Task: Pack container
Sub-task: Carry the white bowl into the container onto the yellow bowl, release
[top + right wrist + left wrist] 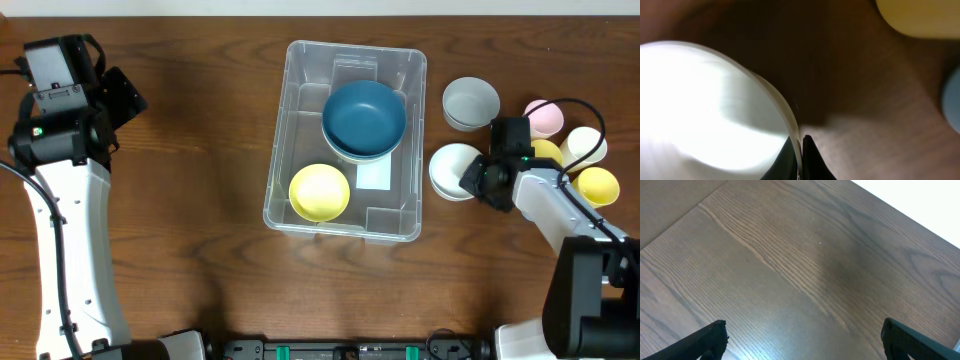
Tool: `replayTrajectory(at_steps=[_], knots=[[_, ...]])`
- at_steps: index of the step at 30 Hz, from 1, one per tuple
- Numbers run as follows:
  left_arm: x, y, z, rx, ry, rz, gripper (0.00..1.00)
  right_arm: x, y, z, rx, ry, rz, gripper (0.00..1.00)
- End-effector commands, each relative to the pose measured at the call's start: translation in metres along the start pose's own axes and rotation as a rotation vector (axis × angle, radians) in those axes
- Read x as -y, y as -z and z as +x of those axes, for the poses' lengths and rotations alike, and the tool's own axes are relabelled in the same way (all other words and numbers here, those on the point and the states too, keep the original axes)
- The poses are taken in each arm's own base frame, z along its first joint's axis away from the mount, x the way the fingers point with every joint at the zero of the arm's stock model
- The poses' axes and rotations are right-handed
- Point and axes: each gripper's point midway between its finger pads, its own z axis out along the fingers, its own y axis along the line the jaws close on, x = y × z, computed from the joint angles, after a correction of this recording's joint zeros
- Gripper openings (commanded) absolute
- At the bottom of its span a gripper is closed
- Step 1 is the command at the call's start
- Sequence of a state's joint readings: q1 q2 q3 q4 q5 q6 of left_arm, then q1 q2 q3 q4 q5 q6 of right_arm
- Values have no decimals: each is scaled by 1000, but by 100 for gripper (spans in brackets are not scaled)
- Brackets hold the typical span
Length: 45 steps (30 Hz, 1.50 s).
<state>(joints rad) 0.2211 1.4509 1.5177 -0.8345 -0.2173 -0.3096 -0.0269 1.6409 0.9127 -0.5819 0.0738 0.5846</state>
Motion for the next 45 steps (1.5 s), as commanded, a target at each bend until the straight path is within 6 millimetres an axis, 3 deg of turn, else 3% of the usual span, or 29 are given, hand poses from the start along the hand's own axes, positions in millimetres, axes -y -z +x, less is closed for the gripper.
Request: replayTrajectory(at_steps=[1, 6, 11, 15, 19, 27, 41, 42, 45], knots=[[-4, 7, -8, 27, 0, -9, 98, -9, 38, -23, 60, 43, -31, 1], [-4, 7, -8, 27, 0, -9, 98, -24, 116, -47, 148, 108, -74, 1], [-4, 7, -8, 27, 0, -9, 98, -45, 190, -55, 264, 195, -155, 4], [-4, 7, -8, 27, 0, -10, 98, -79, 236, -38, 328, 314, -269, 5], [-4, 7, -8, 27, 0, -9, 98, -117, 252, -8, 335, 434, -365, 5], [-4, 7, -8, 27, 0, -9, 98, -194, 249, 55, 355, 667, -434, 6], [-4, 7, -8, 27, 0, -9, 98, -234, 160, 118, 202, 815, -269, 7], [-4, 7, -8, 27, 0, -9, 98, -236, 155, 121, 197, 822, -265, 9], [-4, 7, -8, 27, 0, -9, 98, -241, 150, 127, 187, 836, -272, 47]])
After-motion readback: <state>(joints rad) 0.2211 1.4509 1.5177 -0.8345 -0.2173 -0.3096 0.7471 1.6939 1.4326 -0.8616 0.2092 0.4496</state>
